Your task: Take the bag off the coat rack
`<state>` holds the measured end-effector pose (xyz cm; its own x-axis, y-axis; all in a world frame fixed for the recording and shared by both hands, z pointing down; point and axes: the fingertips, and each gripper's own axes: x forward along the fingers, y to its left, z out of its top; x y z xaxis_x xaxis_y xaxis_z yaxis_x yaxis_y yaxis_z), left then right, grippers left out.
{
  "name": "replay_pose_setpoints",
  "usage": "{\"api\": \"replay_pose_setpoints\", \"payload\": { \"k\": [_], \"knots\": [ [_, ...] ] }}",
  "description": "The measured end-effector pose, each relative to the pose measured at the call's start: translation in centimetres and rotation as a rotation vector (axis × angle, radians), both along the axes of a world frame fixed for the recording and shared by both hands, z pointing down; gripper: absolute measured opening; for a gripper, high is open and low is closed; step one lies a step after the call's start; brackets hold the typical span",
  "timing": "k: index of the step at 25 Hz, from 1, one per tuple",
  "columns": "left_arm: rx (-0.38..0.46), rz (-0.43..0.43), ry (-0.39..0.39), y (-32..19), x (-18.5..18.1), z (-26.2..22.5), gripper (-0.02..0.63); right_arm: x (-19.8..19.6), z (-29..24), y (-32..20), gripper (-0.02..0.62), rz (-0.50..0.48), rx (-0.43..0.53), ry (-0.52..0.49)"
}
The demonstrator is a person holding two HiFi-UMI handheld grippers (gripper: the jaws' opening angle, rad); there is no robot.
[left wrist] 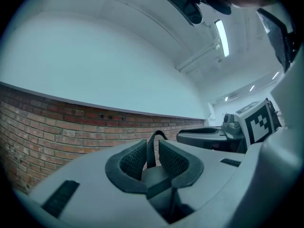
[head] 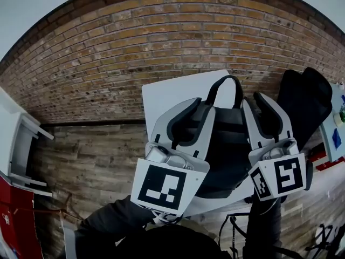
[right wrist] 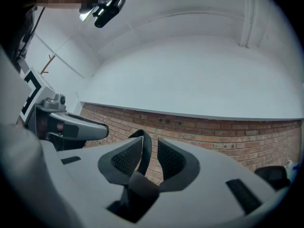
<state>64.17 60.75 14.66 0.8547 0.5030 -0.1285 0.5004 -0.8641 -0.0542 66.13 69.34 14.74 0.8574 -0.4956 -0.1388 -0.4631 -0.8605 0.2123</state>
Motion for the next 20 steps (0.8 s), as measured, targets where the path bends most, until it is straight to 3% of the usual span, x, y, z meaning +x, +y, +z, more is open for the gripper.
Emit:
{"api": "replay_pose_setpoints", "payload": {
  "k": [11,20],
  "knots": [
    [-0.011,0.052,-0.008,-1.5,-5.2,0.6,0.086,-5.8,-0.9,-1.7,0.104,0.050,-0.042,0.060],
    [-0.016,0.113,-0.015,-3.5,-9.9,1.0,0.086,-12.1,-1.5,-1.5,0.104,0.139,0.024,0.070]
  ]
}}
